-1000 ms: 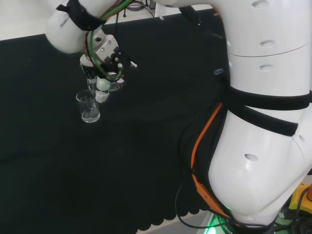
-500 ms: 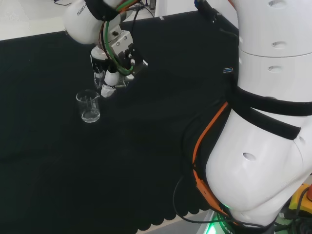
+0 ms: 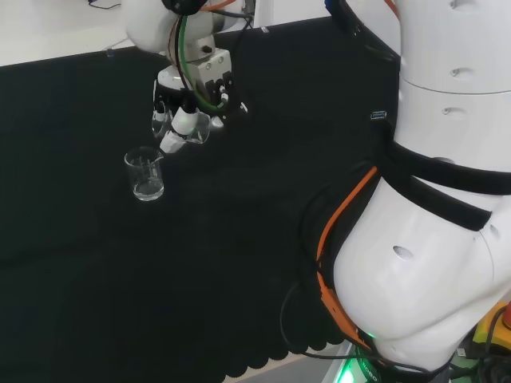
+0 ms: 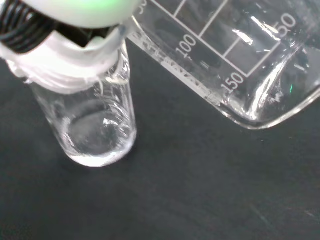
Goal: Pour the water from the handheld beaker into the one on the table.
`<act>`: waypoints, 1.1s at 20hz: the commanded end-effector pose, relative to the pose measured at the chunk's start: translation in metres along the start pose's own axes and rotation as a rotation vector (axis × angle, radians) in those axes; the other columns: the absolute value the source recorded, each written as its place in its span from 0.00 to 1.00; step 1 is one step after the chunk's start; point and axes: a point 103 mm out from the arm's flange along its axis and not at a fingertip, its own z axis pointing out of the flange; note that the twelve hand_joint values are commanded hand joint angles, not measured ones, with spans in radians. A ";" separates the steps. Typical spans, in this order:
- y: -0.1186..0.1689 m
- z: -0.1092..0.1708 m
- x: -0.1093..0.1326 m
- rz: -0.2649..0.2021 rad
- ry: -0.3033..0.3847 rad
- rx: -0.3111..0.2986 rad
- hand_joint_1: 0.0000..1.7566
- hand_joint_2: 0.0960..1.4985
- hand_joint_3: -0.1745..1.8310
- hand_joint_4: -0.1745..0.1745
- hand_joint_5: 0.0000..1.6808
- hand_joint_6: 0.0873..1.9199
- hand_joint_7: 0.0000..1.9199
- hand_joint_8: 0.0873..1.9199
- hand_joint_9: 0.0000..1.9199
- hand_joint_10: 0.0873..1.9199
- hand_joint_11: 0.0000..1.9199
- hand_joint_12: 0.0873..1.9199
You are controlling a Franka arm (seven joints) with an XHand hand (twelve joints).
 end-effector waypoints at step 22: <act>-0.010 0.032 -0.047 -0.010 0.377 -0.269 0.66 0.46 0.30 0.87 0.83 0.14 0.92 0.00 0.88 0.02 0.69 0.35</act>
